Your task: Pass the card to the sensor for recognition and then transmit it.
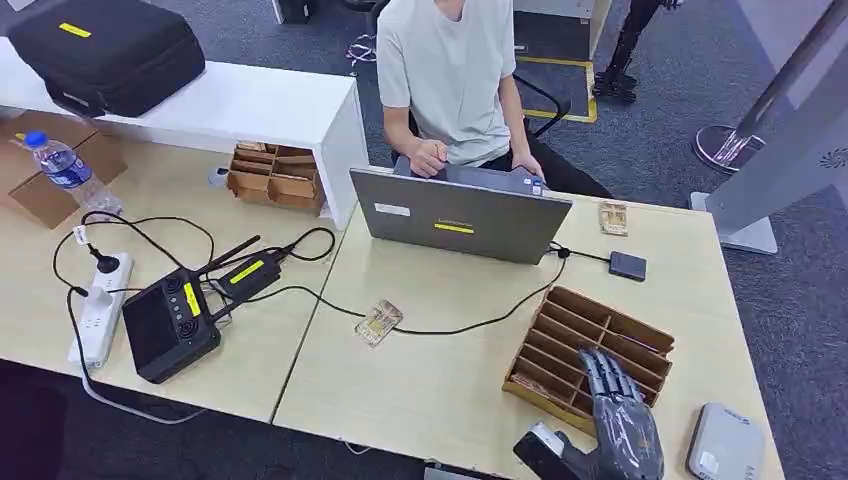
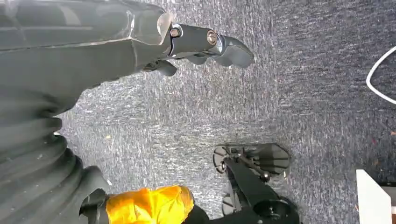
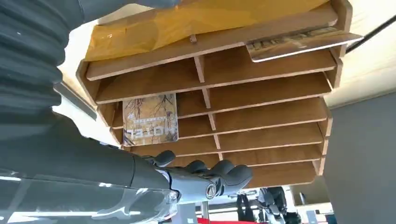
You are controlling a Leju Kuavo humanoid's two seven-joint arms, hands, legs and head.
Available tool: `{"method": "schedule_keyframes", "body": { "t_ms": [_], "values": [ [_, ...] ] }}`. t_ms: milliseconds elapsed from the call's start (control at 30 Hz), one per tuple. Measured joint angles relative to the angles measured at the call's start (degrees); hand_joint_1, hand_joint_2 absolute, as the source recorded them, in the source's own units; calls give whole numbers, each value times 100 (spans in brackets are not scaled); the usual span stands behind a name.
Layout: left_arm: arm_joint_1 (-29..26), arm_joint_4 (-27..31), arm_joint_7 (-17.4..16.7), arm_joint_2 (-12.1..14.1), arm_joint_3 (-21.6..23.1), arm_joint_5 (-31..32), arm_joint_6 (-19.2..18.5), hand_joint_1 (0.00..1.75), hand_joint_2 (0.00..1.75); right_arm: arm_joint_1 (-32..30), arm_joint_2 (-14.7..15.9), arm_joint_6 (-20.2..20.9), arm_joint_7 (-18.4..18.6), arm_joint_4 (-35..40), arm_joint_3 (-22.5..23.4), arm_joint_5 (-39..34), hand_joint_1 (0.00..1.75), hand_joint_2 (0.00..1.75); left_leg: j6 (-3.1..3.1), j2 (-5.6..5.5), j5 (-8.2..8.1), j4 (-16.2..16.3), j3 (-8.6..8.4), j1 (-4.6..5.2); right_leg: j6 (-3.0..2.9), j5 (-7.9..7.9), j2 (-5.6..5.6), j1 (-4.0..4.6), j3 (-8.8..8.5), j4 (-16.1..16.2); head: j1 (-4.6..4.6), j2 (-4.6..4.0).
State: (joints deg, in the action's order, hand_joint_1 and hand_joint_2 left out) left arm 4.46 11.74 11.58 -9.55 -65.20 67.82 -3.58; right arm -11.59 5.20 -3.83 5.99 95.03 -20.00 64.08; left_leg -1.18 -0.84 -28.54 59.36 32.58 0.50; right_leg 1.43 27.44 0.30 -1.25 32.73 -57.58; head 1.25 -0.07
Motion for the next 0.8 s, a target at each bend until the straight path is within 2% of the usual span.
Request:
{"method": "schedule_keyframes", "body": {
  "t_ms": [567, 800],
  "values": [
    [0, 0, -2, 20, 0, 26, -24, 0, 175, 154, 0, 7, 24, -203, 70, 100, 0, 175, 0, 0, 0, 0, 0, 0, 0, 0, 0, 0, 1, 0, 2, 0],
    [-1, 0, -2, -88, 0, 44, -87, 0, 175, 170, 28, 125, 42, -136, 90, 306, 0, 175, 0, 0, 0, 0, 0, 0, 0, 0, 0, 0, 0, 0, 0, 0]
  ]
}}
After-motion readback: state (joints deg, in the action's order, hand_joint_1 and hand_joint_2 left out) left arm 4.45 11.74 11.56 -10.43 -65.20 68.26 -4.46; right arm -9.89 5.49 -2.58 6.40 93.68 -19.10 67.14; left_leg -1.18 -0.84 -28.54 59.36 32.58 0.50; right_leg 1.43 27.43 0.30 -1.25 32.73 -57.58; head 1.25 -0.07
